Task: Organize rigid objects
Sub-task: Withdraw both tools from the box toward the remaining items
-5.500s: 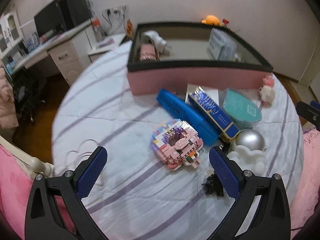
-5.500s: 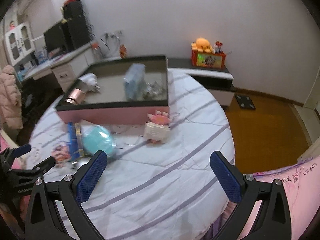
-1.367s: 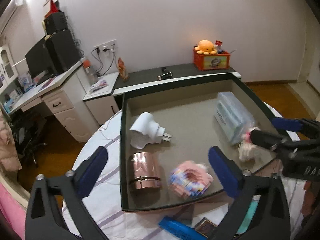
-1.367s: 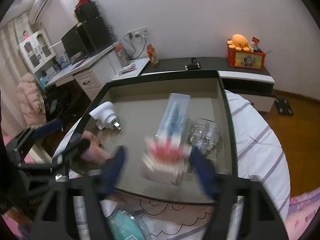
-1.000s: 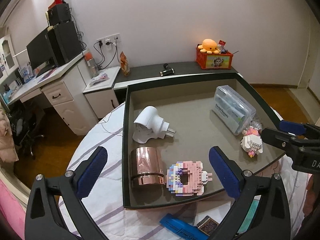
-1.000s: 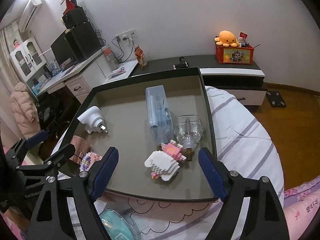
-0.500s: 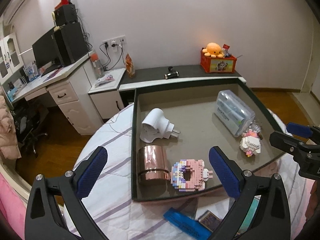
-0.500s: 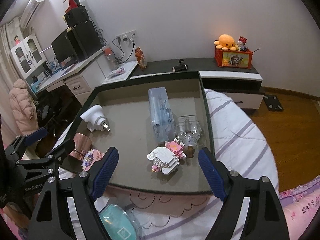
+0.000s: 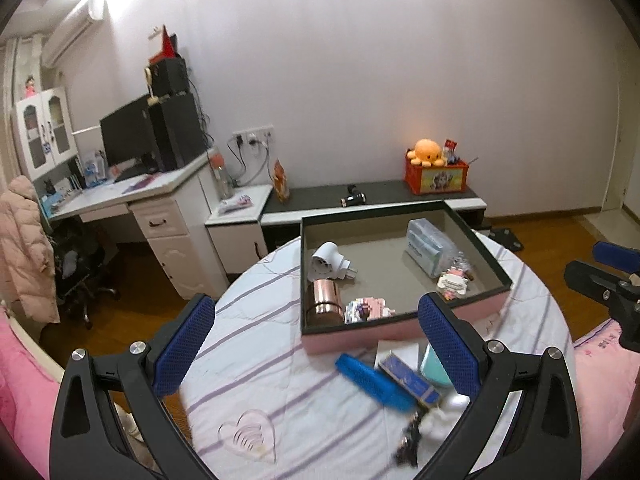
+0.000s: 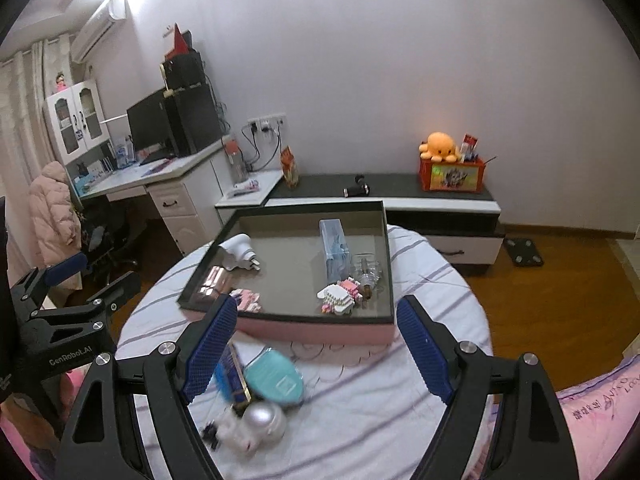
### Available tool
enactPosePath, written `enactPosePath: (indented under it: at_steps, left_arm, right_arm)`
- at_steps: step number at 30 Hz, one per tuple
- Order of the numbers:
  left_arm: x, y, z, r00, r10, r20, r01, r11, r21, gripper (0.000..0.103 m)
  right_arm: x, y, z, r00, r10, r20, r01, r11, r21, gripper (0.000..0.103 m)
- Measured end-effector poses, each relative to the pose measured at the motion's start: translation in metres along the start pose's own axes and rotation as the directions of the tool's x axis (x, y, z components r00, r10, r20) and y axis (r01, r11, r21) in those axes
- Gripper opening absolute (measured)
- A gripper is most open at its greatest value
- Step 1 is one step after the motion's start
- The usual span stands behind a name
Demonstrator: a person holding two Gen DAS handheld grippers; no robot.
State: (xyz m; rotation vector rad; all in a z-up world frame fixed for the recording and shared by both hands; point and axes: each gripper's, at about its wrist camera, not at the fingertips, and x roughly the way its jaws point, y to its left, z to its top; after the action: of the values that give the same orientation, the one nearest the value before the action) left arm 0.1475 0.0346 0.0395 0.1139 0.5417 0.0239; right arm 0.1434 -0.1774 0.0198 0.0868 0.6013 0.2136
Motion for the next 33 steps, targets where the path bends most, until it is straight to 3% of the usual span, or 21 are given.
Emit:
enactPosePath:
  at_steps: [4,13,24,33]
  left_arm:
    - [-0.030,0.004,-0.016,1.000,0.009,0.018,-0.008,1.000,-0.018,0.103]
    - [-0.073,0.007,-0.043,0.999,0.030,0.045,-0.028,0.999,-0.036,0.103]
    - [-0.083,-0.002,-0.048,0.998,0.032,0.048,-0.032,0.999,-0.012,0.103]
    - [-0.070,-0.001,-0.051,0.999,0.037,0.010,-0.037,0.999,-0.013,0.103]
  right_arm:
    - [-0.038,0.007,-0.014,0.999,-0.009,0.046,0.010,1.000,-0.019,0.084]
    - [-0.080,0.015,-0.043,0.997,-0.029,0.071,0.031,0.999,-0.038,0.084]
    - [-0.094,0.021,-0.052,0.996,-0.043,0.081,0.047,0.997,-0.057,0.084]
    - [-0.089,0.020,-0.052,0.997,-0.038,0.065,0.041,0.997,-0.060,0.084]
